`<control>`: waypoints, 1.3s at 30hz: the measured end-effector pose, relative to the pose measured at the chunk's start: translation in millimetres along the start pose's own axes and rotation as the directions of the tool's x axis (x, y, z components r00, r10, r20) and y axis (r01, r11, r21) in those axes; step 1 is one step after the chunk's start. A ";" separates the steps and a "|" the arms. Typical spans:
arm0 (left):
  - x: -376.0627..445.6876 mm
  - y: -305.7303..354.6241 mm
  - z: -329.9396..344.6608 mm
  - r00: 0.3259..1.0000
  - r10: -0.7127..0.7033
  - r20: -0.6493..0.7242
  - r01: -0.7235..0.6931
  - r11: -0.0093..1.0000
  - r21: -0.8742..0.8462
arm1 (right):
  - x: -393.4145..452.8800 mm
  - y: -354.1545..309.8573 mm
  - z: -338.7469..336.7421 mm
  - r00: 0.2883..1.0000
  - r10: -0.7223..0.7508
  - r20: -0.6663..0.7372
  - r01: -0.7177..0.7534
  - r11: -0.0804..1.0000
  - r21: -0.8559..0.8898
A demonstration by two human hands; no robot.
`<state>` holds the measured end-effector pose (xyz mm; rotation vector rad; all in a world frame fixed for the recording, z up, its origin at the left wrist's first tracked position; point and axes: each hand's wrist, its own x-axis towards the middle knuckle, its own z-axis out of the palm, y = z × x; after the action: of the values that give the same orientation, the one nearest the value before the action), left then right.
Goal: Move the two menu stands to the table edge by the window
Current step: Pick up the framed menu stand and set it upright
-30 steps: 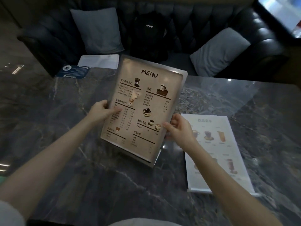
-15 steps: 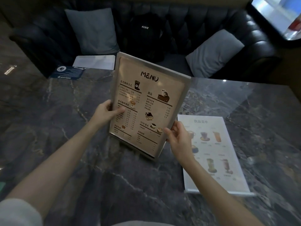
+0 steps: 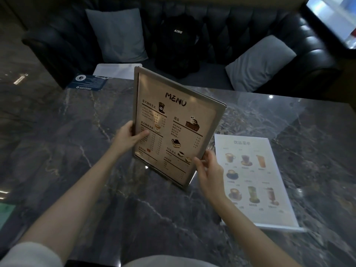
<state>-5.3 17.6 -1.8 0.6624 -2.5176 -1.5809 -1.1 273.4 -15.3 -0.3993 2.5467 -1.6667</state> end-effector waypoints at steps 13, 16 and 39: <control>-15.6 3.8 2.1 0.998 -0.067 -0.019 0.069 0.988 0.140 | -4.5 -6.6 -7.5 0.992 0.037 0.121 -0.036 0.999 -0.009; -18.3 9.6 5.9 0.995 -0.095 -0.033 0.099 0.982 0.159 | -3.0 -7.8 -11.5 0.985 0.058 0.162 -0.045 0.996 -0.081; -127.9 84.8 157.5 0.858 0.478 0.187 -0.449 0.523 0.724 | 22.8 50.6 -189.0 0.865 0.325 0.383 0.188 0.497 -0.847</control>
<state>35.8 232.5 19.2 -0.0027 -2.9169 -0.2873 -69.9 455.0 17.8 -0.6437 2.6623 0.0017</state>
